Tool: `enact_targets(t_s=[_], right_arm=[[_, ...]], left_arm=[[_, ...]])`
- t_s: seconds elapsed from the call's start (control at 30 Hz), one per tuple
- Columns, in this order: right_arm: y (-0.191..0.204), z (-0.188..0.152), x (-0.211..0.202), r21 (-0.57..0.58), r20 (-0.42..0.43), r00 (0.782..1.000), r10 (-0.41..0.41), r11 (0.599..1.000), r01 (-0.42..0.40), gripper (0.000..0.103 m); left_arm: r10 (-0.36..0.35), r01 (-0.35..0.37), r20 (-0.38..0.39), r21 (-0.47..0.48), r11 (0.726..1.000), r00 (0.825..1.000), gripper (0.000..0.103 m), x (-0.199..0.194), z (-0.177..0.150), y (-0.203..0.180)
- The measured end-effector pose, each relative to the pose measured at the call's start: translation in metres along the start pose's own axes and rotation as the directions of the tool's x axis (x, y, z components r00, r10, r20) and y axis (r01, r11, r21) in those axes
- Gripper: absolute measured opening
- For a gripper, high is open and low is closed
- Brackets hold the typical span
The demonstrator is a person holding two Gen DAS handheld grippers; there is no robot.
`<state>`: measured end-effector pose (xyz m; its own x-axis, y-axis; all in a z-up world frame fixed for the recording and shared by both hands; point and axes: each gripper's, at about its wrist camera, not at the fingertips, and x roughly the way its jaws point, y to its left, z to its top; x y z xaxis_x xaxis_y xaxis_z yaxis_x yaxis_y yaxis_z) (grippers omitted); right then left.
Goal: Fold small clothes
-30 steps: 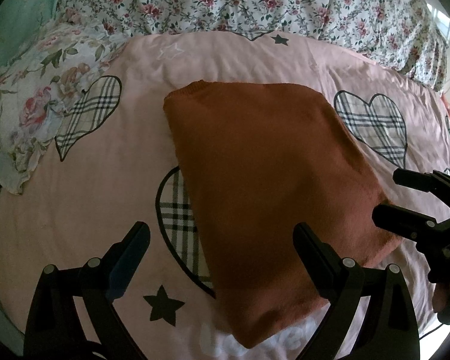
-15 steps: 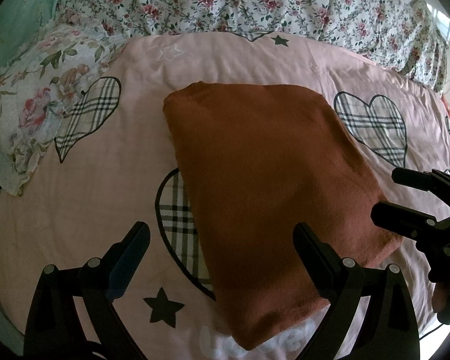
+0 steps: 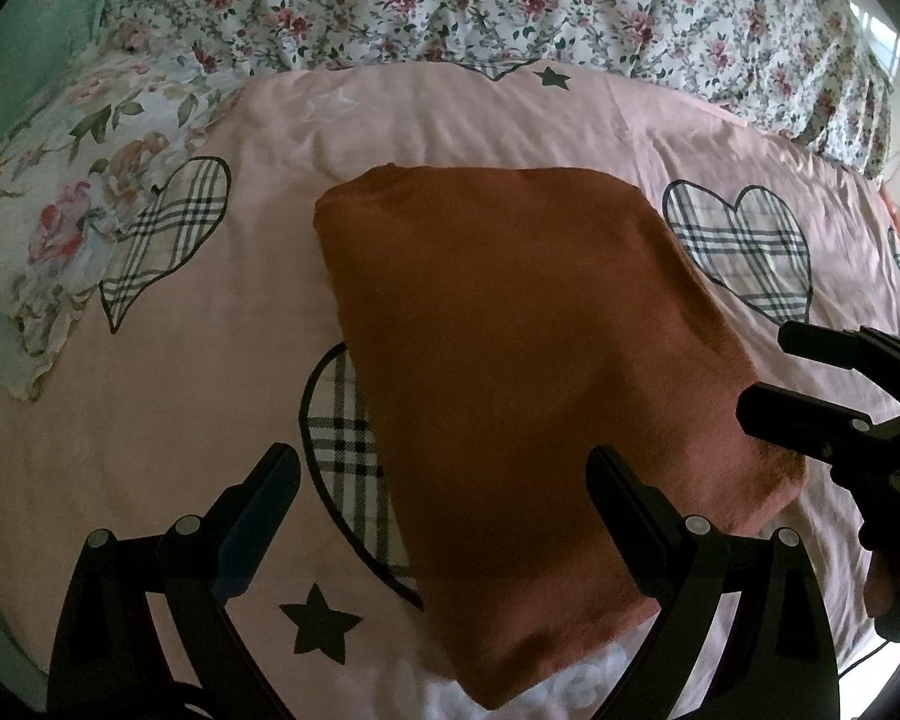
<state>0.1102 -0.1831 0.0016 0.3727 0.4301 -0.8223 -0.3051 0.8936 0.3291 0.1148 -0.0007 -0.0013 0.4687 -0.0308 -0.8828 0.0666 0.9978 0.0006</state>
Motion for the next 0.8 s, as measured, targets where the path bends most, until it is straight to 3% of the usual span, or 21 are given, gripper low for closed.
enact_targets(t_s=[0.8], right_arm=[[-0.0054, 0.0048, 0.0036, 0.003, 0.000, 1.000, 0.013, 1.000, -0.013, 0.096]], left_arm=[[-0.003, 0.003, 0.006, -0.023, 1.000, 1.000, 0.096, 0.0023, 0.0068, 0.0031]])
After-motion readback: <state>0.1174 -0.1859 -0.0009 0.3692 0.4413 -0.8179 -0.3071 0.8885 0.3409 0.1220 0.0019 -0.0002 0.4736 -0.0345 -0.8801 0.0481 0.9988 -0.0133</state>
